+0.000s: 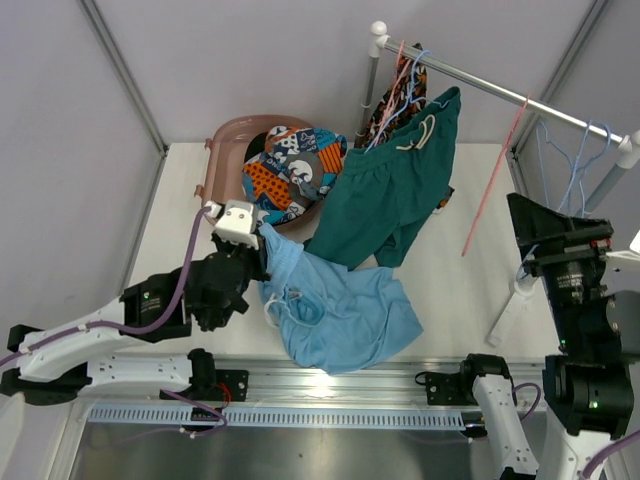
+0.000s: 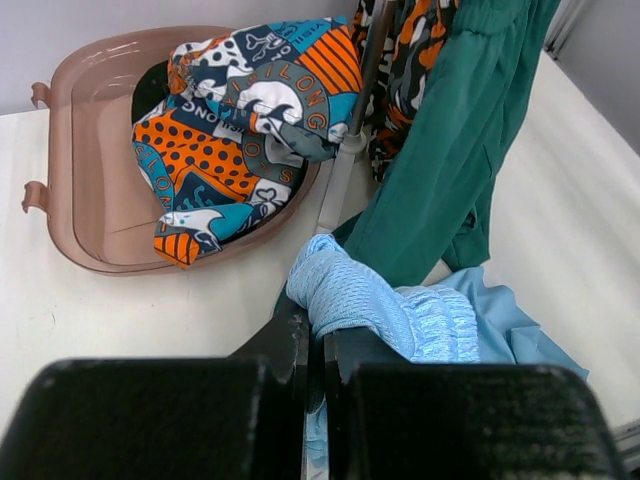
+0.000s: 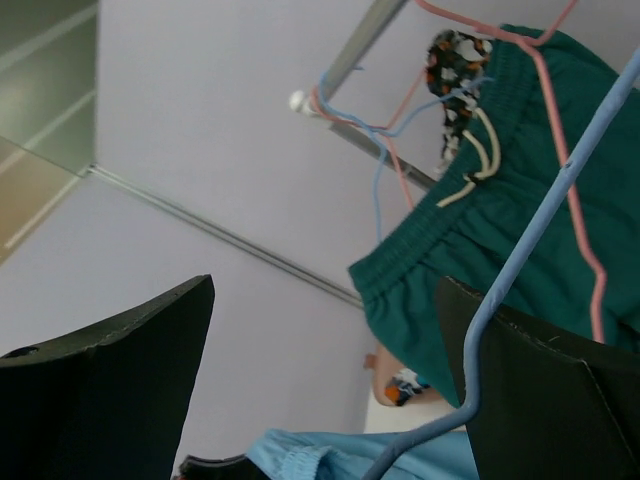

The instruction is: Remove the shorts from the hanger

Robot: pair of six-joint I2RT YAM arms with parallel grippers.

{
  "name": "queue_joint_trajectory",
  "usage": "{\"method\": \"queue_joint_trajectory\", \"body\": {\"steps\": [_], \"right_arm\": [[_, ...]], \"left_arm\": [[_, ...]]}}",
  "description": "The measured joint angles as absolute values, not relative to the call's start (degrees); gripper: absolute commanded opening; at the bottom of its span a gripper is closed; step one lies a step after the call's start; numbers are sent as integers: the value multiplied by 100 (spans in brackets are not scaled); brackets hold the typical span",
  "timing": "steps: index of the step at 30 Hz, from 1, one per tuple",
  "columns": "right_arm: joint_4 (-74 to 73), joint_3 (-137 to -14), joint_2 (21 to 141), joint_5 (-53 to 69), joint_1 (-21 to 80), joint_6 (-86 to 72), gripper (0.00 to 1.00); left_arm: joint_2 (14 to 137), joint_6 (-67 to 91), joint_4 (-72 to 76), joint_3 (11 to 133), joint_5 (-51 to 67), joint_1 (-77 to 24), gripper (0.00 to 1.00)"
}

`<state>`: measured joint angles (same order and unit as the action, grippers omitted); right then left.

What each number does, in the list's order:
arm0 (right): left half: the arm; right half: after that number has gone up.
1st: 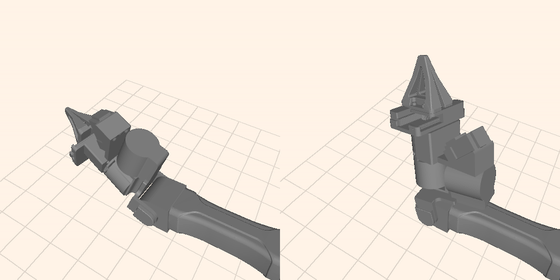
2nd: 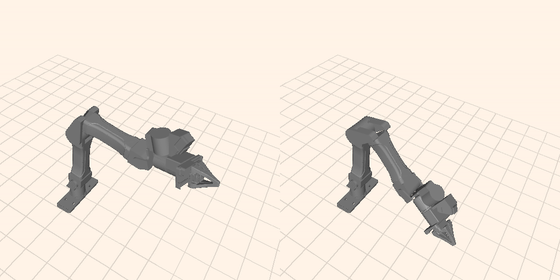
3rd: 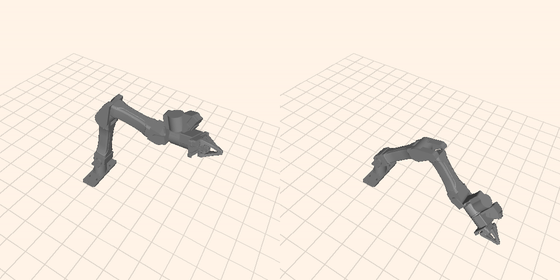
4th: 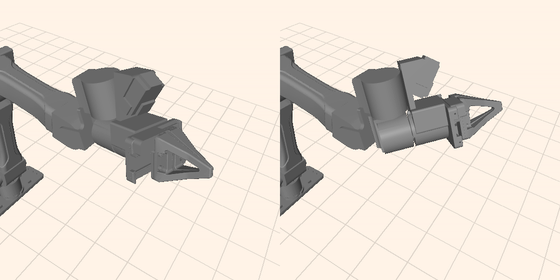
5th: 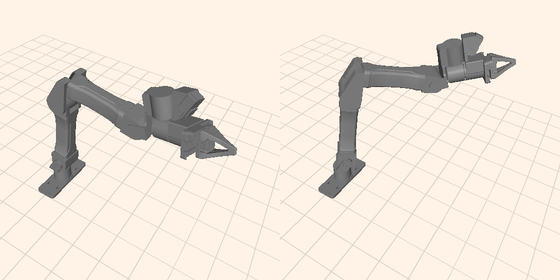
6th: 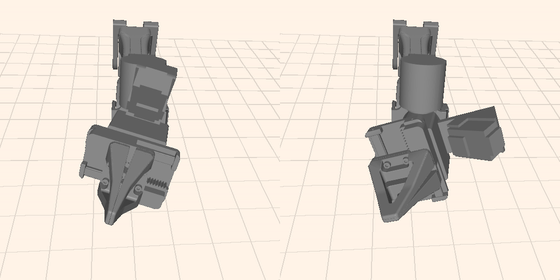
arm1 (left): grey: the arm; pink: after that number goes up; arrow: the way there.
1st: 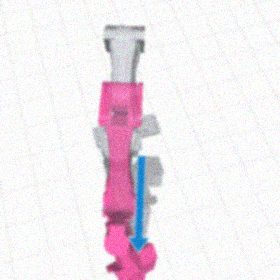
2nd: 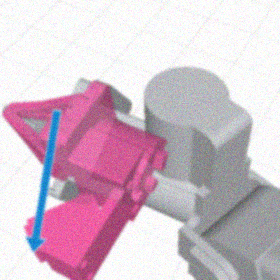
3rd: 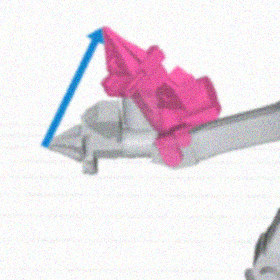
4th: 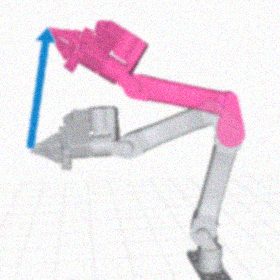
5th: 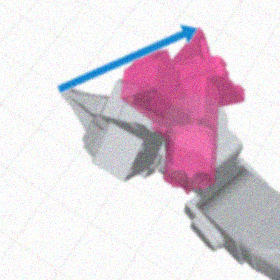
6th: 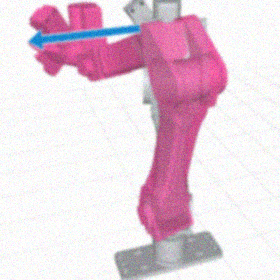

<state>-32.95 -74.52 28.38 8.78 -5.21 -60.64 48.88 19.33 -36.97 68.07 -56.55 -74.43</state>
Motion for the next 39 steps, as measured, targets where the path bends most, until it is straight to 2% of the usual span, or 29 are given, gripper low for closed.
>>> {"method": "queue_joint_trajectory", "body": {"steps": [11,17,28,33,39], "right_arm": [[-3898,-7019,3992,1004,-521,-4834,99],[-4274,-7463,4355,810,-521,-4305,99],[-5640,-7762,4182,191,-521,-3299,99],[-6064,-7896,3743,244,-506,-3214,99],[-6071,-8211,2978,1000,-471,-3470,96]], "left_arm": [[4842,1979,-3778,6740,-5586,-7443,0],[4646,2056,-3861,6517,-5601,-7400,0],[4740,1717,-3638,6366,-5127,-6569,0],[5406,1046,-3511,7111,-4477,-5498,0],[6834,480,-3441,9618,-3597,-3769,0]]}}
